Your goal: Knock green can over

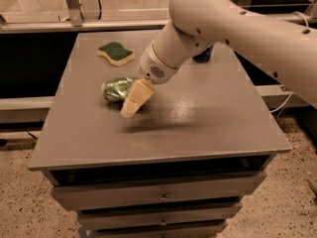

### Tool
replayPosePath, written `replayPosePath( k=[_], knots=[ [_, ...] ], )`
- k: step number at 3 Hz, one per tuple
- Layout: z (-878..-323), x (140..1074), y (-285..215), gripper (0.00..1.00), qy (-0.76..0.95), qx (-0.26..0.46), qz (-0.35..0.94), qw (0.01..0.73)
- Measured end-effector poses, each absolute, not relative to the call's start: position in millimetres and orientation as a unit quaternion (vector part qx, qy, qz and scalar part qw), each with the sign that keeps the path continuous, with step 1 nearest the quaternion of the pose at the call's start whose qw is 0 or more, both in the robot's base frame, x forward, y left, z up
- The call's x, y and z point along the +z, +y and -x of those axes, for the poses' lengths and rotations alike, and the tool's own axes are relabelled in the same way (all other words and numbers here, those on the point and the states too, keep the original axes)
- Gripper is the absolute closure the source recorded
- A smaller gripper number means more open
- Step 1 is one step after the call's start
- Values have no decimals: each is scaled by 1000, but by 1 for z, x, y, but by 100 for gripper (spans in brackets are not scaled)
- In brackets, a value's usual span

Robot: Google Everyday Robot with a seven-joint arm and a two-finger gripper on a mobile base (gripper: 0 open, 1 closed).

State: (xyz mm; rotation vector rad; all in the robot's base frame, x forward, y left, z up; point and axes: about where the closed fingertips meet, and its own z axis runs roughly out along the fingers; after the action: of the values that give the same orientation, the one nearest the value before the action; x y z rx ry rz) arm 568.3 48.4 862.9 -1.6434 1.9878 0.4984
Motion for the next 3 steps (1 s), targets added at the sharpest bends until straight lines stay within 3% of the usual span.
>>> replayPosePath(
  k=[2, 3],
  knots=[
    [-554, 881, 43, 0, 714, 225, 590, 302],
    [-542, 900, 15, 0, 697, 262, 562, 360]
  ],
)
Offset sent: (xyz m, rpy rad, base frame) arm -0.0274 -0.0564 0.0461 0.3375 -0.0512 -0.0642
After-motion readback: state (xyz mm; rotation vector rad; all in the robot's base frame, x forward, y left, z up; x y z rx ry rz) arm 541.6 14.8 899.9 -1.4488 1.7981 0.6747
